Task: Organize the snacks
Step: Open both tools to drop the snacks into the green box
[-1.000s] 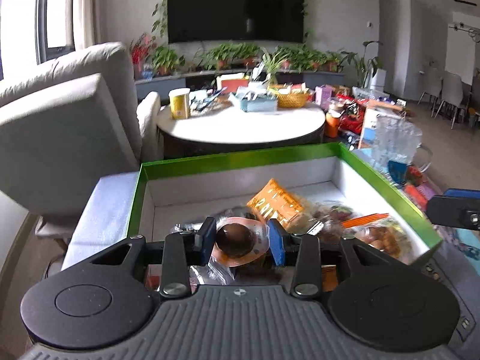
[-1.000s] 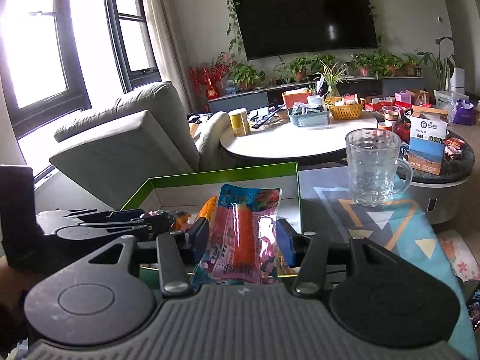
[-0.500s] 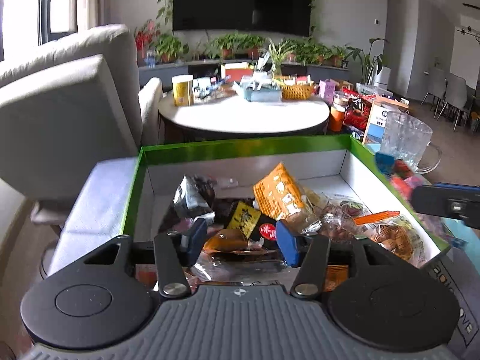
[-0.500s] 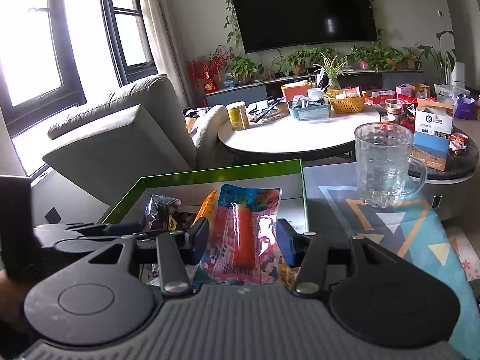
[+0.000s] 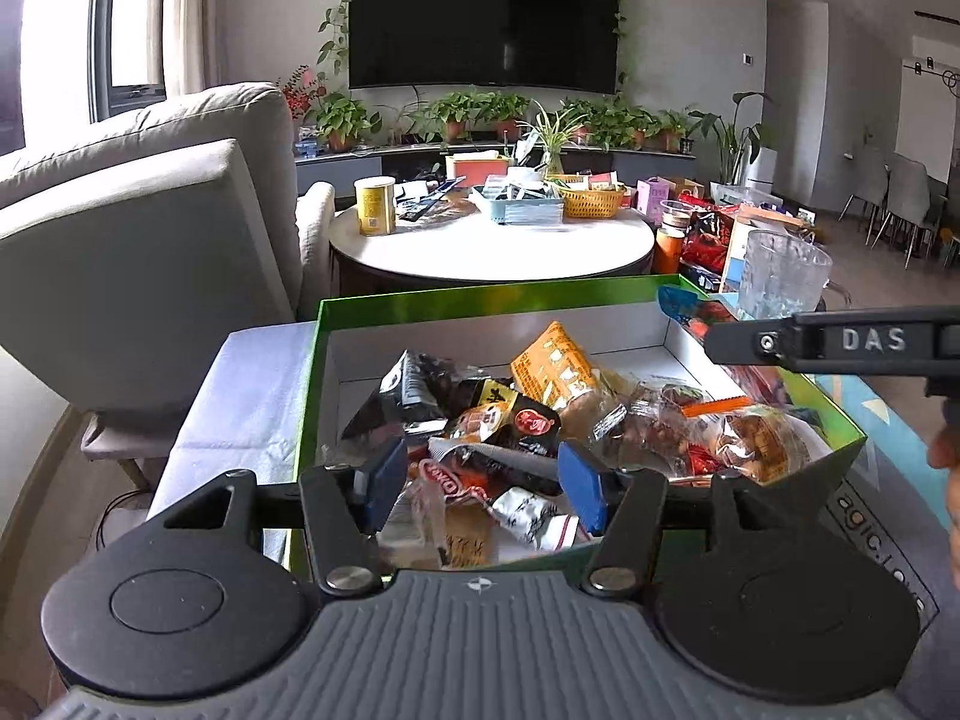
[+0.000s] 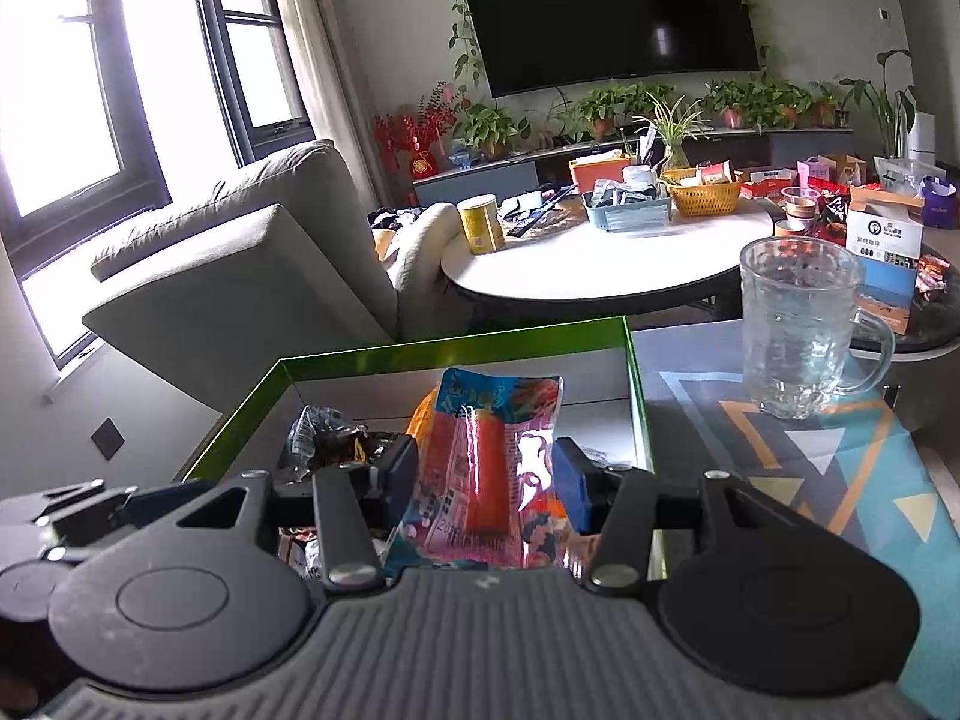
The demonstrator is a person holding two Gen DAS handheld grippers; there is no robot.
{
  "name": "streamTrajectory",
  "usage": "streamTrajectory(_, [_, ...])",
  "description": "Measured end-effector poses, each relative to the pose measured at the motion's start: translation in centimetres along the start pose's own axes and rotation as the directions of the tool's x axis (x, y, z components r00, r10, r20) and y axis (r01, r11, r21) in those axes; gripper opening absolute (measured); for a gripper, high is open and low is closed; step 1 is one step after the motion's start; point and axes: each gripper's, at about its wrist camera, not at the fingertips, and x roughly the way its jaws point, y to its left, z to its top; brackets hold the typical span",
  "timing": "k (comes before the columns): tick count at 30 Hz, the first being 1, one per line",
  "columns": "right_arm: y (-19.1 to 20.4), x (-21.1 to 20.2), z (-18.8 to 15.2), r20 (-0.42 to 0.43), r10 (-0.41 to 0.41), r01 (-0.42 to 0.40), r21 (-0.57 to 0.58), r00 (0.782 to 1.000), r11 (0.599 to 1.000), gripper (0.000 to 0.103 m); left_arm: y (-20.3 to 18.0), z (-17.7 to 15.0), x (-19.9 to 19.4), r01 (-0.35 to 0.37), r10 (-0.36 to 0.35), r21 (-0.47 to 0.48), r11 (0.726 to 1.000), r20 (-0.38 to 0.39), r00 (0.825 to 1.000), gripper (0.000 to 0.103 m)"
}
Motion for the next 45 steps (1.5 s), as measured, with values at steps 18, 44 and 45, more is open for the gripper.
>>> streamTrajectory(18, [0.5,0.9,-1.3,-0.038,-0.063,0.063,0.002,0.997,0.998,0.068,0.2,-0.5,-1.8,-0.021,0.021,-0.014,1.0,0.029,0.999,0.053])
streamTrajectory(44, [0.7,-4.1,-2.8,0.022,-0.038,0.038,0.003,0.999,0.999,0.068,-1.1,-1.6,-5.5,-0.049,0.05,-0.026,0.998,0.041,0.998,0.054])
streamTrajectory(45, [0.8,-4.3,-2.9,0.021,-0.035,0.035,0.009,0.999,0.999,0.068,-1.2,-1.6,-5.7,-0.052,0.053,-0.025,0.998,0.044,0.998,0.055])
